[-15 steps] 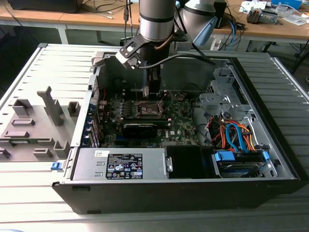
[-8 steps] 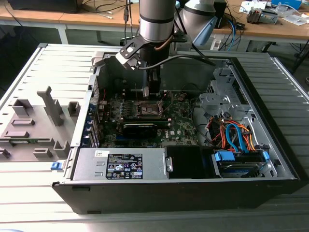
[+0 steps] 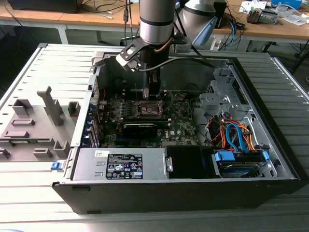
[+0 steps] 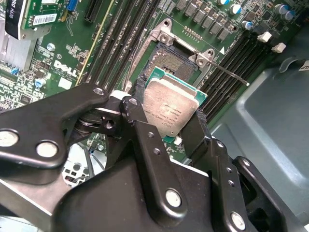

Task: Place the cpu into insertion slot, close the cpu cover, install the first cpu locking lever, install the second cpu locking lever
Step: 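Place the cpu into insertion slot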

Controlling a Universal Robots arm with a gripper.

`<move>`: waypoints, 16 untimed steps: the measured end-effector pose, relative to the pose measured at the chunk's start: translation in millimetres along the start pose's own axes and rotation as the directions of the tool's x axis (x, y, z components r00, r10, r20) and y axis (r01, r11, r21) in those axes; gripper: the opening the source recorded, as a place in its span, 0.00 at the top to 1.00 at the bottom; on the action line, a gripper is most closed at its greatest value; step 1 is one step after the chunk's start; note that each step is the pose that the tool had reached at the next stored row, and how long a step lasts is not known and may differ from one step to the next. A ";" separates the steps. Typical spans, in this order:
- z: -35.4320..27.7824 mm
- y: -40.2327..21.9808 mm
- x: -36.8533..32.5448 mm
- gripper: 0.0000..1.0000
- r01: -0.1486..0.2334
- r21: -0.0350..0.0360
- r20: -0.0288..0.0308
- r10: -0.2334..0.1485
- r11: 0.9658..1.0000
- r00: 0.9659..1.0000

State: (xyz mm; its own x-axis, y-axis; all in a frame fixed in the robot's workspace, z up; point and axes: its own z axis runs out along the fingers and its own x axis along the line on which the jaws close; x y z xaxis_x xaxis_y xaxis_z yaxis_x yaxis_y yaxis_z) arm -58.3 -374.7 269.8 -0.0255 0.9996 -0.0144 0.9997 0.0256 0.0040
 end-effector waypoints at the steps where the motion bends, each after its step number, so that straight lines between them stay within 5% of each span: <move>1: 0.3 0.0 0.0 0.45 0.000 0.000 0.000 0.000 1.000 1.000; 16: 3.5 0.0 0.1 0.45 0.000 0.000 0.000 0.000 1.000 1.000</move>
State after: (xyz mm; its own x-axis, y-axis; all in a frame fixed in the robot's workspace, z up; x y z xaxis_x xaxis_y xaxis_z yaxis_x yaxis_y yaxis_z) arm -58.3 -374.7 266.3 -0.0255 0.9996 -0.0143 0.9997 0.0256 0.0041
